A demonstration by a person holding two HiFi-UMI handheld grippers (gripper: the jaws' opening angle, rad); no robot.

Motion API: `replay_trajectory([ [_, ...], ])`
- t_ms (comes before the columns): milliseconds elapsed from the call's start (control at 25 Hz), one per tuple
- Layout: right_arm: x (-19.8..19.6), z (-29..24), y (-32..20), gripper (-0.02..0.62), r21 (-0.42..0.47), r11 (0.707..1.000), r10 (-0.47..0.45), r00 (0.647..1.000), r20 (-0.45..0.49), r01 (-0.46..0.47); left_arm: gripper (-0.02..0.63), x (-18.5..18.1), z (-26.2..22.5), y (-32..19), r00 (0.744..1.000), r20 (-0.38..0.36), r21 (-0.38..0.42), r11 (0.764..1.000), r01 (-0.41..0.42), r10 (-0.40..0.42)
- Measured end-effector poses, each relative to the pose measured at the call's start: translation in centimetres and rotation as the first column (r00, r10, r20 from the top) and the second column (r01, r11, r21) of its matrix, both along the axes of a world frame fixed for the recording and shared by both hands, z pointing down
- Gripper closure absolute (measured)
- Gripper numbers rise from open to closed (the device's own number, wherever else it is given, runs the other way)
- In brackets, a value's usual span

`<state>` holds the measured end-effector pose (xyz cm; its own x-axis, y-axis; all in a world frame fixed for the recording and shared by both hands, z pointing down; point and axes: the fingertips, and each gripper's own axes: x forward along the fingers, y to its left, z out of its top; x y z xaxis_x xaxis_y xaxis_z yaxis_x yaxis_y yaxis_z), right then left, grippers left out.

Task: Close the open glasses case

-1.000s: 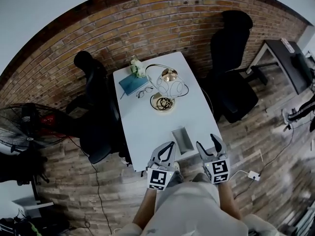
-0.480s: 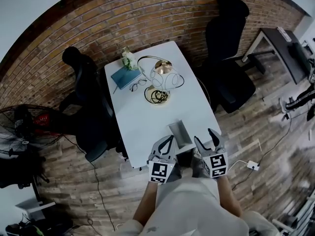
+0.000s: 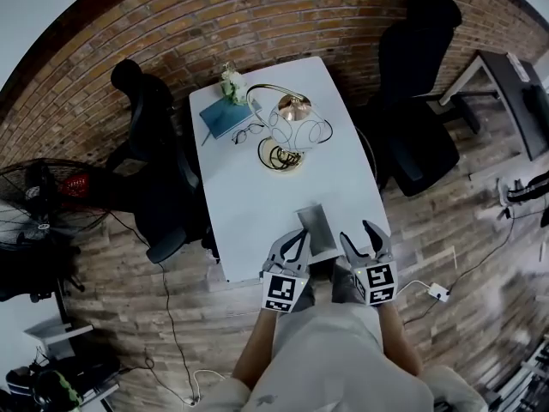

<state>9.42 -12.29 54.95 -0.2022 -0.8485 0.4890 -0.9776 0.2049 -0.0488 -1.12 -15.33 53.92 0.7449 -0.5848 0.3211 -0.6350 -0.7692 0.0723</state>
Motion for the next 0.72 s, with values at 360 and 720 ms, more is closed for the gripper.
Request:
replay_trajectory([
  [360, 1.3, 2.3, -1.6, 0.334, -0.048, 0.996, -0.072, 0.997, 0.013, 0.073, 0.601, 1.1, 2.6, -0.5, 0.997, 0.037, -0.051, 0.996, 0.068, -0.066],
  [720, 2.1, 5.0, -1.9, 0.334, -0.085, 0.989, -0.123, 0.992, 0.018, 0.124, 0.601, 2.0, 5.3, -0.4, 0.993, 0.072, -0.097, 0.990, 0.102, -0.095],
])
